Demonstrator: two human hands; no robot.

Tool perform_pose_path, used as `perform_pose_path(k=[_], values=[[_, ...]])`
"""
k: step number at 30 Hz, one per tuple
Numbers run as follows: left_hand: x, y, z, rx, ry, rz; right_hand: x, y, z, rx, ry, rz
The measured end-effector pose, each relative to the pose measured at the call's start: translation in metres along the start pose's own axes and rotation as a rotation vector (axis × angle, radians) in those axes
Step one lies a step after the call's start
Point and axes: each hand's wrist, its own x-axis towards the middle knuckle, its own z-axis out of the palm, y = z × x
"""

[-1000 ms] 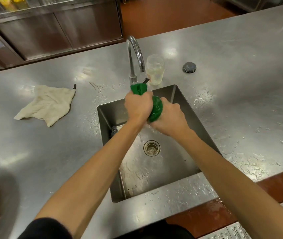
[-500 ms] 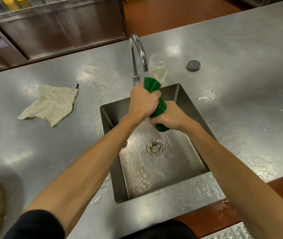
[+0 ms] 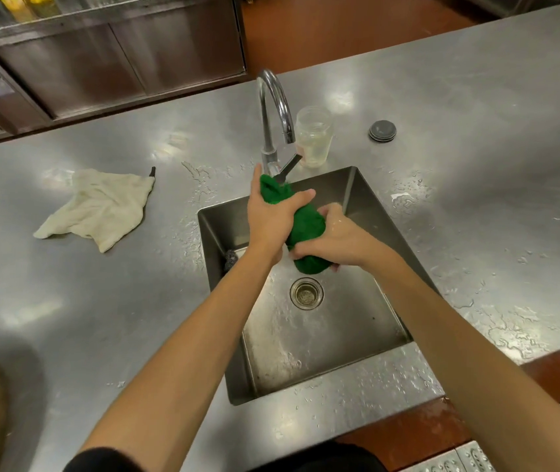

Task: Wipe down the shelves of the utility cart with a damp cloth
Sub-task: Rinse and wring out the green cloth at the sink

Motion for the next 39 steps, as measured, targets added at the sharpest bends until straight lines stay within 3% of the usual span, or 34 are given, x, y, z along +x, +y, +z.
perform_pose_path(k=[3,6,8,12,16,19,22,26,31,36,39], values=[[0.004,0.011,0.005,-0.141,0.176,-0.164,-0.011,0.001,0.015,-0.13,0.323,-0.238],[0.008,0.019,0.007,-0.27,0.298,-0.362,-0.026,0.012,0.037,-0.411,0.676,-0.465],[0.009,0.022,0.009,-0.292,0.262,-0.461,-0.03,0.019,0.049,-0.62,0.706,-0.436],[-0.008,0.023,0.017,-0.269,0.139,-0.534,-0.021,0.019,0.038,-0.62,0.732,-0.376],[-0.031,0.008,0.024,-0.456,0.035,-0.546,-0.009,0.014,0.02,-0.692,0.725,-0.341],[-0.034,0.004,0.025,-0.549,-0.024,-0.559,-0.009,0.011,0.017,-0.694,0.703,-0.42],[-0.023,0.008,0.017,-0.485,-0.016,-0.537,-0.008,0.013,0.014,-0.718,0.642,-0.454],[-0.015,0.011,0.015,-0.349,0.056,-0.405,-0.005,0.013,0.02,-0.66,0.661,-0.345],[-0.012,0.022,0.023,-0.164,0.009,-0.131,-0.004,-0.001,0.011,-0.348,0.572,-0.157],[-0.014,0.041,0.02,-0.066,-0.162,0.105,-0.013,-0.009,0.004,0.109,0.325,-0.25],[-0.016,0.047,0.018,-0.017,-0.214,0.124,-0.01,-0.005,0.005,0.349,0.113,-0.258]])
